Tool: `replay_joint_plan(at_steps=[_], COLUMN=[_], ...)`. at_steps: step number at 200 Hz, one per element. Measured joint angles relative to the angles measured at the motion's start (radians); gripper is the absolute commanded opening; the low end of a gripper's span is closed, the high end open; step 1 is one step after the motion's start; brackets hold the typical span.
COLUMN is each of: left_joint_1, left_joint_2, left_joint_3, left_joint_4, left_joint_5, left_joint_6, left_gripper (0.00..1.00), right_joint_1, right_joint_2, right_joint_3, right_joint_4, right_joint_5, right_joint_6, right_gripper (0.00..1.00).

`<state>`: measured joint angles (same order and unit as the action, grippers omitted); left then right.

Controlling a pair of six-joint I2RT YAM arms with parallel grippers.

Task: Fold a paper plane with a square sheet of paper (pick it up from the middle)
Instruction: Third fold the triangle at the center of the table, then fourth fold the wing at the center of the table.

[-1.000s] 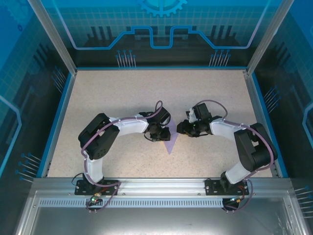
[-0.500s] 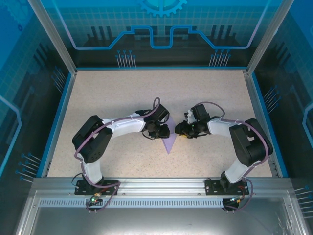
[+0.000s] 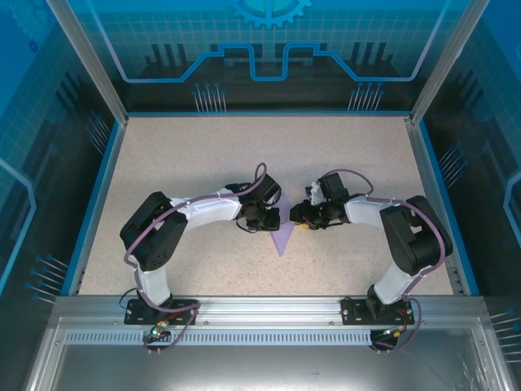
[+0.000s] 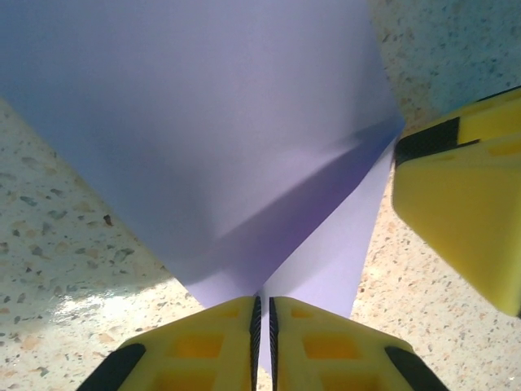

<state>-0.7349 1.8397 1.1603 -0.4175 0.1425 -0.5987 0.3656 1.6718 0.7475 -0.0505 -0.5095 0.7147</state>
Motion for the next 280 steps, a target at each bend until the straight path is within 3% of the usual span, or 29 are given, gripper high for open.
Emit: replay_joint_plan(at_steps=[280], left_joint_1=[0.006], left_joint_2=[0.047], left_joint_3=[-0.021], left_joint_4=[0.008], left_joint_5=[-0.015], left_joint_6=[0.008], left_gripper=[0.10], right_joint_1=[0.014], right_joint_2=[0.034], right_joint_3=[0.071], right_joint_4=[-0.091], right_joint_5=[0.045], right_joint_6=[-0.008], right_gripper=[0.35])
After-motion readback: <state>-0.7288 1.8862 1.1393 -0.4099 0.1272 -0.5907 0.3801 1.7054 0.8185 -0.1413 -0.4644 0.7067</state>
